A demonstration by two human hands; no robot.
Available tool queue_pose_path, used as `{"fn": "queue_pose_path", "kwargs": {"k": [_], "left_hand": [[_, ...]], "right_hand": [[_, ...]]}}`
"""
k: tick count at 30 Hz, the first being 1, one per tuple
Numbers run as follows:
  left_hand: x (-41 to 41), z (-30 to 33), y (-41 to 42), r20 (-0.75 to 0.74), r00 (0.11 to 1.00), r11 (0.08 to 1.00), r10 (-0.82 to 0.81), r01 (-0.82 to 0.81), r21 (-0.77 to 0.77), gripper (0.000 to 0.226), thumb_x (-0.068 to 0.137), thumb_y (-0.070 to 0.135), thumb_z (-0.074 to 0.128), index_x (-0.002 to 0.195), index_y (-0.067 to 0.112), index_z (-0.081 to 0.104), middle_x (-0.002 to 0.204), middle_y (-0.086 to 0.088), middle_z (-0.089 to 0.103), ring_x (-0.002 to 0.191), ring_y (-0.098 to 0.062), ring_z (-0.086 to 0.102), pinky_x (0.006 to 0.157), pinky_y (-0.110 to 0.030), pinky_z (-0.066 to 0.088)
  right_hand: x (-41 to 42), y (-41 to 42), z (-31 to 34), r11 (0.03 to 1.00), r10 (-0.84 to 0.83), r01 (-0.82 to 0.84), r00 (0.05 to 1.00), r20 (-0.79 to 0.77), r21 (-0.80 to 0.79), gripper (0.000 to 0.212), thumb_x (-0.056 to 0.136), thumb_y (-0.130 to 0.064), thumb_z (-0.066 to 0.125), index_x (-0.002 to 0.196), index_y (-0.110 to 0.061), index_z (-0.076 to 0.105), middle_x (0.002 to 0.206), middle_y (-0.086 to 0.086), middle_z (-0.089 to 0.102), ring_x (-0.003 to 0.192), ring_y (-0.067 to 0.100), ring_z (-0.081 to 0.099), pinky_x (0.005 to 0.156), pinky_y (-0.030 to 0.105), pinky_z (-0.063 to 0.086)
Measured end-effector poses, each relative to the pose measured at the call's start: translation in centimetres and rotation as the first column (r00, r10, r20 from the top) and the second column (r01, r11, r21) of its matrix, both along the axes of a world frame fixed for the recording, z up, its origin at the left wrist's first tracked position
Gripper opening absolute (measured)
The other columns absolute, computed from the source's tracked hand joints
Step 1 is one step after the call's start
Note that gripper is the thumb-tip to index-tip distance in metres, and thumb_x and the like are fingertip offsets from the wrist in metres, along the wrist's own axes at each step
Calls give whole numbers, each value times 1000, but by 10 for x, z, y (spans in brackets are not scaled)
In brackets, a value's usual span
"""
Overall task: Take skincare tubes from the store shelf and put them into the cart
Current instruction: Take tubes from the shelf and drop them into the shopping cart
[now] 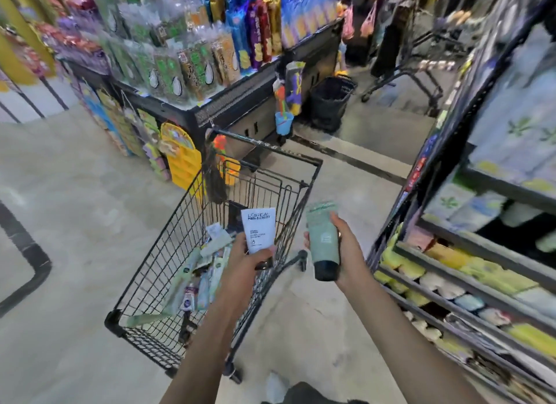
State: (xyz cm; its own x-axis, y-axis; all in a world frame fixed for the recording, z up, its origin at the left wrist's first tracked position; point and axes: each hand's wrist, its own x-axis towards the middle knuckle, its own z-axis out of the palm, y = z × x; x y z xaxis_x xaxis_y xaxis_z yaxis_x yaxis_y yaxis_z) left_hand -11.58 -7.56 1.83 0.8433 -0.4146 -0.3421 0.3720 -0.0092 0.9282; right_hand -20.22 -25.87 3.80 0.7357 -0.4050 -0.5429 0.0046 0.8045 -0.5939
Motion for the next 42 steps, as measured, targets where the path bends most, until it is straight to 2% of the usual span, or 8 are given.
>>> {"fn": "queue_pose_path", "kwargs": {"k": [7, 13, 18, 22, 28, 31, 39, 42], "left_hand": [[-81, 11, -88, 18, 974, 971, -225, 226, -76, 50, 79, -4, 76, 118, 24, 62, 113, -6, 73, 91, -19, 71, 76, -42, 55], [-178, 22, -150, -19, 933, 927, -360, 355, -123, 69, 61, 9, 87, 123, 12, 58, 119, -20, 69, 95, -34, 66, 66, -37, 56], [-248, 24, -191, -37, 909, 902, -415, 406, -151, 63, 57, 10, 89, 115, 18, 63, 110, -9, 74, 101, -37, 67, 88, -54, 52], [-289, 29, -218, -7, 876, 867, -482, 476, -146, 53, 75, -5, 81, 119, 15, 60, 114, -10, 73, 101, -31, 68, 96, -58, 51], [-314, 38, -259, 56, 845, 836, -531, 534, -124, 52, 80, -3, 78, 122, 21, 61, 112, -7, 73, 98, -31, 67, 88, -54, 52], [-313, 39, -280, 66, 838, 829, -542, 546, -117, 57, 80, -4, 78, 127, 23, 59, 115, -3, 74, 110, -35, 66, 97, -56, 50], [-291, 21, -330, 56, 825, 821, -563, 566, -79, 50, 82, -3, 77, 121, 21, 59, 117, -2, 74, 114, -30, 67, 103, -60, 49], [-281, 10, -341, 39, 826, 823, -563, 564, -62, 54, 79, 1, 80, 123, 23, 58, 121, -4, 72, 116, -30, 66, 103, -59, 49]], "right_hand": [[-123, -56, 18, 952, -219, 217, 976, 17, -215, 38, 105, -39, 51, 126, -9, 61, 103, 17, 77, 77, 33, 74, 64, 36, 59], [-249, -92, 33, 929, -319, 312, 948, -5, -200, 29, 100, -31, 62, 121, -10, 63, 105, 23, 75, 75, 32, 73, 68, 39, 60], [-339, -118, 27, 885, -358, 341, 934, 6, -315, 69, 65, -5, 86, 129, -11, 61, 110, 17, 76, 87, 33, 73, 67, 38, 59], [-389, -138, 27, 848, -422, 403, 906, 22, -344, 59, 72, -4, 83, 127, -11, 64, 118, 21, 74, 96, 36, 72, 73, 43, 61], [-413, -176, 30, 803, -464, 459, 882, 84, -379, 57, 75, -6, 81, 129, -11, 64, 119, 17, 74, 104, 34, 71, 84, 49, 58], [-411, -196, 27, 796, -476, 463, 877, 70, -390, 55, 79, -6, 81, 131, -11, 63, 120, 15, 74, 110, 36, 70, 90, 53, 59], [-377, -247, 3, 803, -498, 451, 867, -22, -389, 40, 85, -5, 80, 123, -9, 68, 113, 11, 77, 104, 30, 74, 82, 44, 61], [-362, -269, -17, 802, -493, 416, 866, -82, -429, 37, 85, -10, 81, 120, -14, 70, 112, 6, 78, 110, 30, 71, 96, 52, 58]]}}
